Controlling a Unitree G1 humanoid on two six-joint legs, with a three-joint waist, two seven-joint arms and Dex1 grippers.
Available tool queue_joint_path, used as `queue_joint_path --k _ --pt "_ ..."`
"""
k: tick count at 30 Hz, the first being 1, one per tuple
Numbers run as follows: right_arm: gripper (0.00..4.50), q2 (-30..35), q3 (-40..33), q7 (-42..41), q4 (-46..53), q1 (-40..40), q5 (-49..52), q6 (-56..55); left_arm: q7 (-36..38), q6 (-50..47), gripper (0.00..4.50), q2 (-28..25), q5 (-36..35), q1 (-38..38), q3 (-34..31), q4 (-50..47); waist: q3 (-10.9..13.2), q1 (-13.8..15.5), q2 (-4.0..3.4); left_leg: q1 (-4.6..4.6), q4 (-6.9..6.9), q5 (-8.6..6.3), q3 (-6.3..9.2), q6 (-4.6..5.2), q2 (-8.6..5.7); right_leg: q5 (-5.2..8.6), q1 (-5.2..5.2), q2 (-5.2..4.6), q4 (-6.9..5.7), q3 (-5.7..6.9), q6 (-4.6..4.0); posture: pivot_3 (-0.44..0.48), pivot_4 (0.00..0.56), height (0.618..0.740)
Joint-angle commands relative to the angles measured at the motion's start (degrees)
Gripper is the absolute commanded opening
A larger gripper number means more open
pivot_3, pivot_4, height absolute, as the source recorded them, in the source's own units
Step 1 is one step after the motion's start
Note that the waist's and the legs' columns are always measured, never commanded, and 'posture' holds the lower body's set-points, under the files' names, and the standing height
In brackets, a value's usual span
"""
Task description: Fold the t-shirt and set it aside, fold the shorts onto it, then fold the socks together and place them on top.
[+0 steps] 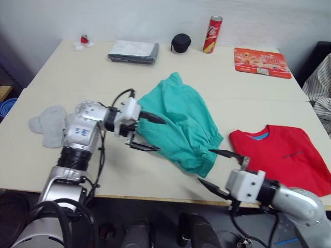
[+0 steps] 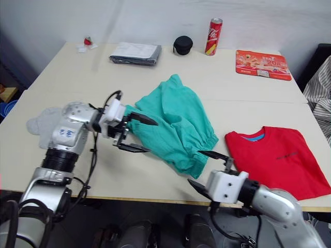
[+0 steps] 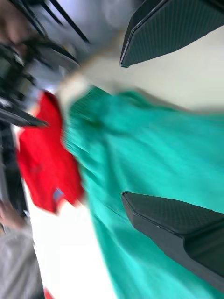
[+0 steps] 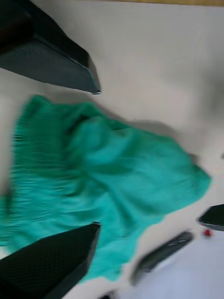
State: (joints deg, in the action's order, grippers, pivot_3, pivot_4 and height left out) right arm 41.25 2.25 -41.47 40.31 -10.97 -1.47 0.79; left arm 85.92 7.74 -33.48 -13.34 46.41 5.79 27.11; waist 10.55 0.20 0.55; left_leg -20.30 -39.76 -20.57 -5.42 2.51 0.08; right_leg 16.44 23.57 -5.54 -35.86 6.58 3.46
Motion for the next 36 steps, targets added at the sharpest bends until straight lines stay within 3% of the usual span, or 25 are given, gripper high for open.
queue_joint_path --k 1,5,9,12,17,19,23,28,31,36 --pt "4.50 -0.01 4.52 0.27 -3.22 2.24 -5.43 -2.54 -3.03 23.71 4.47 -5.48 9.81 3.01 1.04 15.56 0.00 0.03 0.00 -0.03 0.02 -0.01 -0.01 0.00 -0.01 0.00 0.04 0.00 0.02 0.02 0.00 0.000 0.150 0.740" --pt "4.50 0.12 7.17 0.63 -7.93 5.43 -9.67 -4.44 -12.07 34.98 4.47 -6.82 17.32 8.23 2.79 30.51 0.01 1.06 0.03 -0.25 -0.14 -0.07 0.03 0.15 -0.08 -0.01 0.08 -0.06 0.00 0.18 0.02 0.000 0.150 0.740" --pt "4.50 1.44 7.66 1.39 -12.20 5.81 -14.08 -7.02 -24.63 38.82 4.47 -5.41 25.39 13.07 5.74 39.12 0.00 1.39 0.06 -0.40 -0.23 -0.16 0.12 0.31 -0.12 -0.06 0.08 -0.10 -0.05 0.32 0.11 0.000 0.150 0.740" --pt "3.87 3.11 6.59 1.84 -14.25 5.51 -15.63 -9.61 -31.73 40.53 4.50 -4.03 29.98 15.56 8.05 42.46 -0.02 1.29 0.08 -0.58 -0.24 -0.18 0.10 0.41 -0.16 -0.14 0.14 -0.11 0.03 0.33 0.25 0.000 0.150 0.740" --pt "2.07 5.22 4.55 3.05 -17.43 5.05 -16.43 -13.56 -41.78 37.61 4.50 -1.11 35.22 18.89 10.53 46.14 -0.03 1.31 0.10 -0.61 -0.30 -0.10 0.10 0.56 -0.25 -0.24 0.10 -0.19 0.06 0.33 0.43 0.000 0.150 0.740" --pt "1.32 5.13 3.96 3.63 -17.81 5.48 -16.59 -14.31 -42.69 36.20 4.10 -0.02 35.60 19.51 10.63 47.16 -0.03 1.29 0.10 -0.60 -0.32 -0.07 0.10 0.60 -0.27 -0.26 0.08 -0.22 0.04 0.34 0.47 0.000 0.150 0.740" --pt "0.00 4.69 3.03 4.54 -17.82 5.72 -16.09 -15.47 -36.40 34.60 2.96 1.93 31.73 19.51 7.82 48.16 -0.03 1.16 0.10 -0.60 -0.31 -0.07 0.09 0.60 -0.27 -0.27 0.10 -0.21 0.04 0.33 0.48 0.000 0.150 0.740" --pt "0.00 4.46 0.61 5.13 -17.38 5.55 -13.57 -17.43 -19.17 32.40 1.19 1.94 24.47 18.28 2.55 47.70 -0.03 1.11 0.11 -0.72 -0.36 -0.06 0.10 0.59 -0.27 -0.27 0.13 -0.15 0.07 0.46 0.48 0.000 0.150 0.740" --pt "0.00 3.18 -1.64 4.00 -16.37 5.69 -5.73 -17.10 -2.94 28.93 0.15 0.69 17.62 15.99 -1.64 45.76 -0.03 0.85 0.10 -0.71 -0.36 -0.06 0.09 0.58 -0.26 -0.27 0.13 -0.08 0.09 0.71 0.48 0.000 0.150 0.740" --pt "0.00 3.22 -5.49 -3.14 -13.05 3.04 14.09 -12.79 6.37 23.49 0.05 -3.27 8.49 9.27 -0.98 36.30 -0.02 0.20 0.10 -0.69 -0.37 -0.02 0.17 0.52 -0.20 -0.27 0.12 -0.08 0.07 0.87 0.47 0.000 0.150 0.740"
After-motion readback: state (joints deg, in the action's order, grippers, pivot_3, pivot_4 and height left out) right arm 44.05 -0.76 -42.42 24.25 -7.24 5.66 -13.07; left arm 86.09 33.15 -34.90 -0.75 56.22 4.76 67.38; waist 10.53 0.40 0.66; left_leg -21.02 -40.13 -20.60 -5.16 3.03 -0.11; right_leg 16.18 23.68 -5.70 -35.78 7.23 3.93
